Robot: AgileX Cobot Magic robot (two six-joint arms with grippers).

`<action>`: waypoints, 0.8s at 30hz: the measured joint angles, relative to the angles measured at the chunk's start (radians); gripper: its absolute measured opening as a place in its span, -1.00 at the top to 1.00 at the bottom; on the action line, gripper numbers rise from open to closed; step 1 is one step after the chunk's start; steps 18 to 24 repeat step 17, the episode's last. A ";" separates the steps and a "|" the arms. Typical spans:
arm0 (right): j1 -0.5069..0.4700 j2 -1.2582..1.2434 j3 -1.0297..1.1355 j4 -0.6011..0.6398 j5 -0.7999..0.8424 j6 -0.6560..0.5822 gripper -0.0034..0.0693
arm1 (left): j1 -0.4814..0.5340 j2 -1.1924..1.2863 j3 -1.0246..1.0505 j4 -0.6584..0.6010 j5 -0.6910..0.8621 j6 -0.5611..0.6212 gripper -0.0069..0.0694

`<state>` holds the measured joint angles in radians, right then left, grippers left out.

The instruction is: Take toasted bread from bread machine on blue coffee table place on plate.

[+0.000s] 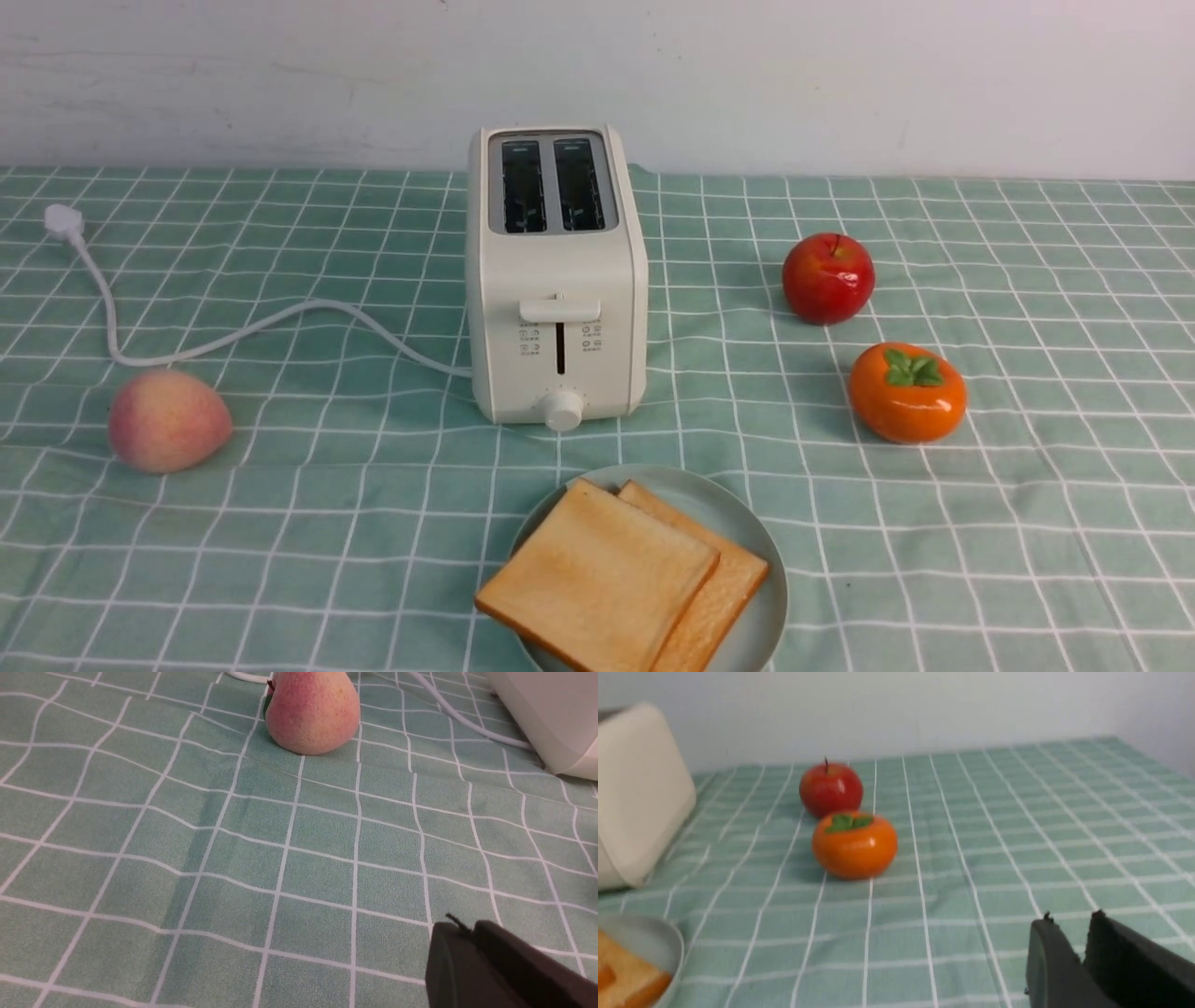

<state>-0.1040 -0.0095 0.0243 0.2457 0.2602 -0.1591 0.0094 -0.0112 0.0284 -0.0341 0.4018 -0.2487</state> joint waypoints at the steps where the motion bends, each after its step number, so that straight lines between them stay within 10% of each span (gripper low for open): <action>1: 0.000 0.000 0.000 -0.023 0.065 0.031 0.56 | 0.000 0.000 0.000 0.000 0.000 0.000 0.72; 24: 0.067 0.000 -0.008 -0.041 0.126 0.072 0.52 | 0.000 0.000 0.002 -0.002 0.000 0.000 0.67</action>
